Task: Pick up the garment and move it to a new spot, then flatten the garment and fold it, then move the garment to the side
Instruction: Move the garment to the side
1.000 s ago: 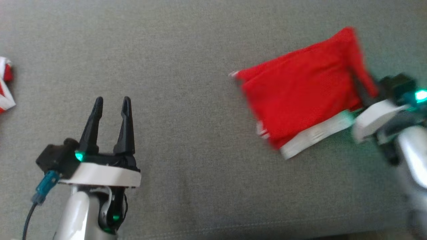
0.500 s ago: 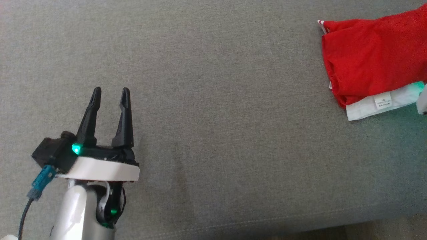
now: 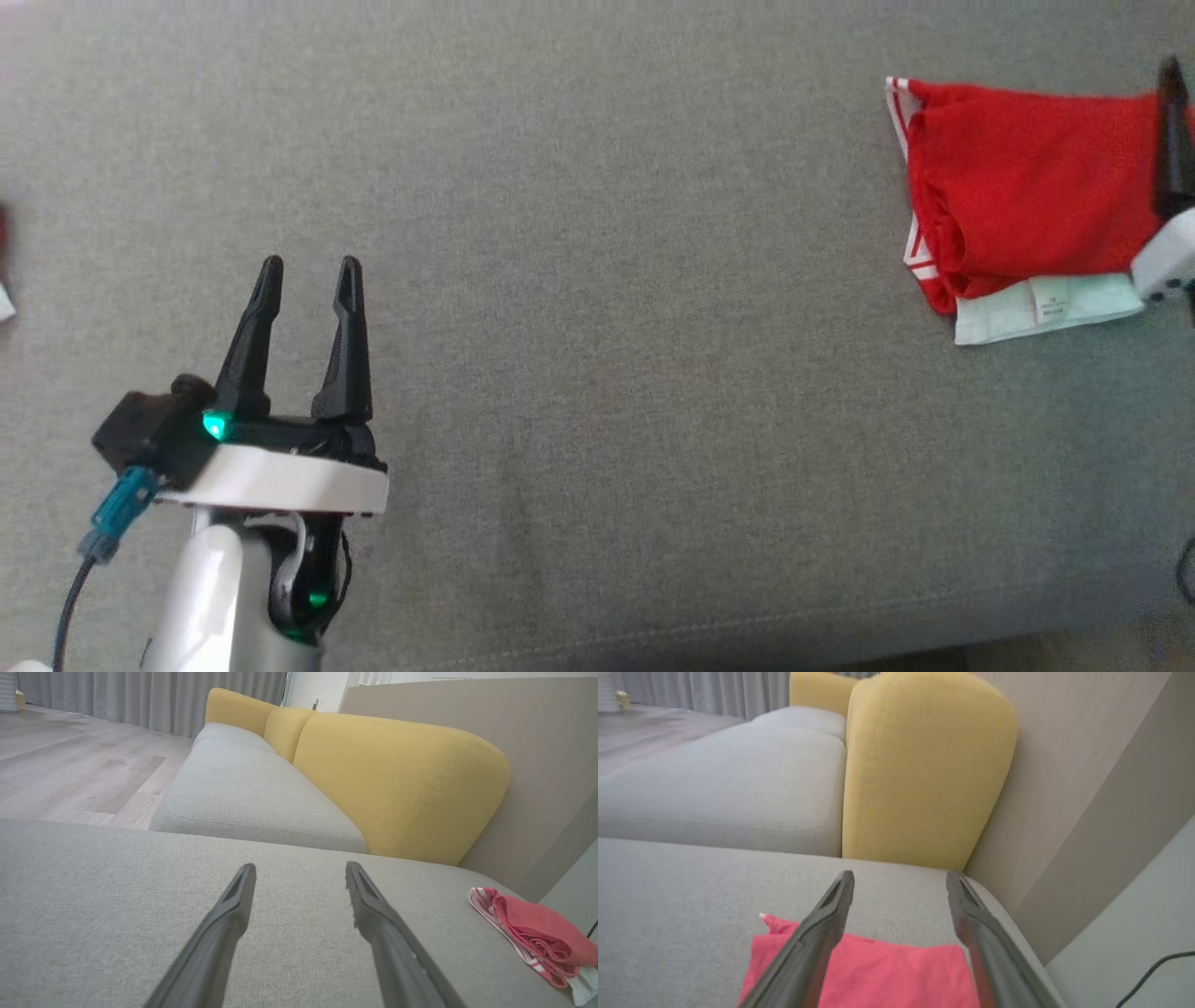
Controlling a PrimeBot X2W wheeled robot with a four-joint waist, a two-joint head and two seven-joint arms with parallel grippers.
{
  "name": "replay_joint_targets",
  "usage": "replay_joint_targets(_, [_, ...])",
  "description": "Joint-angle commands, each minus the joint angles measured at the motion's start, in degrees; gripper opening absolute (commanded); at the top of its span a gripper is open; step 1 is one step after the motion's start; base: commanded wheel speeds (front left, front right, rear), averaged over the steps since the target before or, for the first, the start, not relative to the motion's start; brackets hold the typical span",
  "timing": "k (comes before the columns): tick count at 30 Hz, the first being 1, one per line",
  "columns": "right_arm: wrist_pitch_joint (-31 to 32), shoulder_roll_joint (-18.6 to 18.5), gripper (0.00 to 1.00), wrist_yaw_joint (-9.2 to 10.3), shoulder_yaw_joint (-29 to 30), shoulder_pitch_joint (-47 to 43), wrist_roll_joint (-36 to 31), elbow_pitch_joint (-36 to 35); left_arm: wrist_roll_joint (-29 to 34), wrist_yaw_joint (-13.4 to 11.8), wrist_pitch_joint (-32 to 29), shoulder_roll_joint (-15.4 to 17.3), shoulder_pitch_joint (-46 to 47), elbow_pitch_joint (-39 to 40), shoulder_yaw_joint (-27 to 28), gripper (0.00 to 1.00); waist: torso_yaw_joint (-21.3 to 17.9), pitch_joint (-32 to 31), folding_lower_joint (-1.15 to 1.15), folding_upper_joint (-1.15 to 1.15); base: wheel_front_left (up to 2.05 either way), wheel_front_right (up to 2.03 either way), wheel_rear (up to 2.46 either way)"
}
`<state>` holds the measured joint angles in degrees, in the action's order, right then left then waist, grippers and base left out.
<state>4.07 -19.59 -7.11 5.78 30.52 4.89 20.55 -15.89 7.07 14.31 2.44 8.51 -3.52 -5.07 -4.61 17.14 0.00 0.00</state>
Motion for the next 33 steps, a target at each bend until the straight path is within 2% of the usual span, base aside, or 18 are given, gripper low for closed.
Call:
replay_joint_targets(1, [-0.44, 0.49, 1.0, -0.37, -1.46, -0.69, -0.28, -3.82, -0.72, 0.1, 0.69, 0.43, 0.29, 1.72, 1.74, 1.0, 0.37, -2.17, 0.0, 0.0, 0.0, 0.0, 0.0])
replay_joint_targets(7, [-3.07, 6.96, 1.0, -0.37, -3.91, -4.36, 0.54, -9.39, -1.98, -1.15, 0.69, 0.43, -1.13, 1.59, 1.17, 1.0, 1.95, -8.73, 0.0, 0.0, 0.0, 0.0, 0.0])
replay_joint_targets(11, [-5.81, 12.28, 1.0, -0.37, -3.9, -9.67, 1.89, -12.26, -2.67, -2.02, 0.69, 0.43, -3.03, 1.84, 0.07, 1.0, 3.58, -13.14, 0.0, 0.0, 0.0, 0.0, 0.0])
replay_joint_targets(14, [-7.82, 14.61, 1.0, -0.37, -5.57, -14.46, 1.66, -13.73, -2.77, -2.48, 0.69, 0.43, -5.13, 1.6, -0.86, 1.0, 4.35, -15.69, 0.0, 0.0, 0.0, 0.0, 0.0])
replay_joint_targets(20, [-10.38, 16.47, 1.0, -0.37, -6.51, -22.81, 0.93, -15.79, -3.03, -4.21, 0.69, 0.43, -8.6, 2.48, -0.53, 1.0, 5.34, -18.04, 0.0, 0.0, 0.0, 0.0, 0.0])
replay_joint_targets(33, [-15.06, 16.7, 1.0, -0.37, -6.06, -32.83, 0.49, -15.06, -3.4, -4.27, 0.69, 0.43, -12.95, 1.15, -2.26, 1.0, 5.81, -19.66, 0.0, 0.0, 0.0, 0.0, 0.0])
